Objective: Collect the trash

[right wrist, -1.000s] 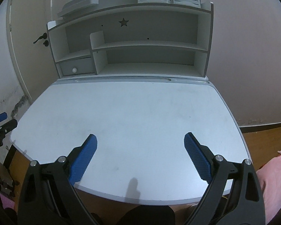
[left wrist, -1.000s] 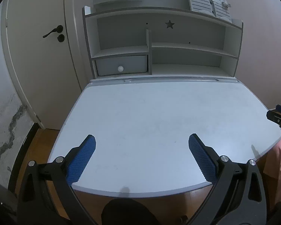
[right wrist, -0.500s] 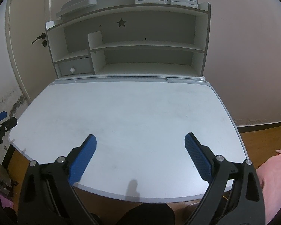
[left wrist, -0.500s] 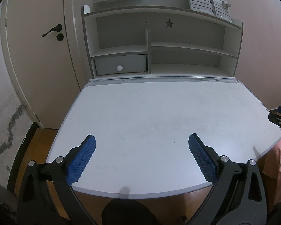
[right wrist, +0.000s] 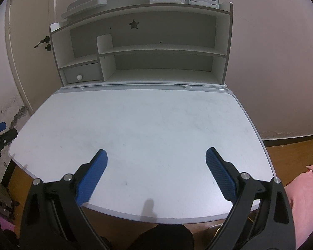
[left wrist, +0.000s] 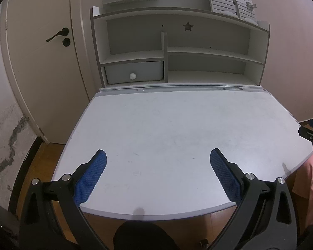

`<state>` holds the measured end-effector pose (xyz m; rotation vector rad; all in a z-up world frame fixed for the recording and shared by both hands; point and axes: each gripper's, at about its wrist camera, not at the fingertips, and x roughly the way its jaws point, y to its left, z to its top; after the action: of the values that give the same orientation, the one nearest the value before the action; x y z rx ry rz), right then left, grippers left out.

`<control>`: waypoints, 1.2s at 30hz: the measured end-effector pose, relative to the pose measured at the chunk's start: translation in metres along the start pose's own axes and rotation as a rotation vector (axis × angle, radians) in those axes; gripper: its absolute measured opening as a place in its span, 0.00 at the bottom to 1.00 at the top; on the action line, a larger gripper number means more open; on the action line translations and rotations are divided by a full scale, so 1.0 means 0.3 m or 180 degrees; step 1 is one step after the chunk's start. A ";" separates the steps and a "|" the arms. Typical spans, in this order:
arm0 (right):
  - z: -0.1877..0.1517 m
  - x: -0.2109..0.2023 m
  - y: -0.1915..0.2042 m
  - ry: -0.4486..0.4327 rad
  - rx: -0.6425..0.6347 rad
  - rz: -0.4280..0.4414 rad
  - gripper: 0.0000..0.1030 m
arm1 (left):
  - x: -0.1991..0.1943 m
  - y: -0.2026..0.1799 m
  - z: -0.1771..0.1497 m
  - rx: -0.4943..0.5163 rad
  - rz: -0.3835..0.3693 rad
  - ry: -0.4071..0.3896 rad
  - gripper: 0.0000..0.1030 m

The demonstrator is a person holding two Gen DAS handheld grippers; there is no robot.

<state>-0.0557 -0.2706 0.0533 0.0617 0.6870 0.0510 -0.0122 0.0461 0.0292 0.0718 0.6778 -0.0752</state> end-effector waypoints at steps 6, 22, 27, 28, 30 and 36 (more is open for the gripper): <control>-0.007 -0.004 -0.004 -0.0012 -0.0008 -0.0001 0.89 | 0.004 0.004 0.003 0.0009 -0.0008 -0.0003 0.94; -0.020 -0.018 0.001 -0.0021 -0.0010 -0.0040 0.89 | -0.015 0.007 0.004 -0.0012 -0.0006 -0.0016 0.94; -0.020 -0.022 0.004 -0.0023 -0.0004 -0.0048 0.89 | -0.014 0.010 0.008 0.0001 -0.0004 -0.0020 0.94; -0.022 -0.023 0.003 -0.0027 -0.0002 -0.0051 0.89 | -0.013 0.011 0.009 -0.0002 -0.0009 -0.0020 0.94; -0.023 -0.024 -0.002 -0.0023 -0.0003 -0.0050 0.89 | -0.012 0.012 0.008 -0.0010 -0.0019 -0.0015 0.94; -0.026 -0.022 -0.004 -0.0024 -0.0007 -0.0062 0.89 | -0.013 0.009 0.006 -0.0005 -0.0035 -0.0023 0.94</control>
<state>-0.0657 -0.2718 0.0514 0.0530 0.6801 0.0327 -0.0140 0.0489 0.0331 0.0664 0.6709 -0.0855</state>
